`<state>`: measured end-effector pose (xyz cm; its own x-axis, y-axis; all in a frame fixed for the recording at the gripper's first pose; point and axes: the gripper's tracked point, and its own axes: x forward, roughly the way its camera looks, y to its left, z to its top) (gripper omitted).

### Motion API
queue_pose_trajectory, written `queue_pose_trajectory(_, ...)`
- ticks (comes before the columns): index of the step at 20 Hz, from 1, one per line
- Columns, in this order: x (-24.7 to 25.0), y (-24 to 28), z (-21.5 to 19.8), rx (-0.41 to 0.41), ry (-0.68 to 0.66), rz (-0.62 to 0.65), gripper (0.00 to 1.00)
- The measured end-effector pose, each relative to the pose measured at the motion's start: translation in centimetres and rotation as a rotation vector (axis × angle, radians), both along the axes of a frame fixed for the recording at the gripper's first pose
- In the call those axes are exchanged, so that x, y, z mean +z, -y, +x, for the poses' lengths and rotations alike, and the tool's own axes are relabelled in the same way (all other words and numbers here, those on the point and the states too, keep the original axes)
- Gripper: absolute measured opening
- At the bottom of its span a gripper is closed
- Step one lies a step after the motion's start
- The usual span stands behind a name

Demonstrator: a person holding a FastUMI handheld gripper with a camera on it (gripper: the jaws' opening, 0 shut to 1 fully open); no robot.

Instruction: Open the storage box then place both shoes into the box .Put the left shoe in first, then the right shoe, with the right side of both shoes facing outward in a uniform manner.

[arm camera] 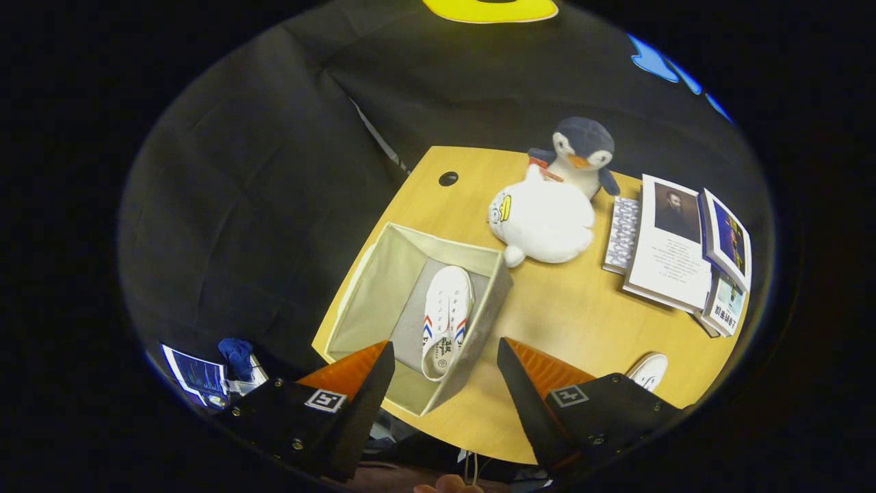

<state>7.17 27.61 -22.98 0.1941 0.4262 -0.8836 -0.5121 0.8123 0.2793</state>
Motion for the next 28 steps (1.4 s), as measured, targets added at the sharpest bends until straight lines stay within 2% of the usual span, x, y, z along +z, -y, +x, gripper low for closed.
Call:
queue_pose_trajectory(15,-3.8,17.9,-0.9,-0.26,-0.029,-0.064,0.93)
queue_pose_trajectory(24,-9.5,28.5,-2.9,-0.438,-0.103,-0.136,0.92)
queue_pose_trajectory(28,-11.7,31.6,-3.7,-0.469,-0.13,-0.172,0.93)
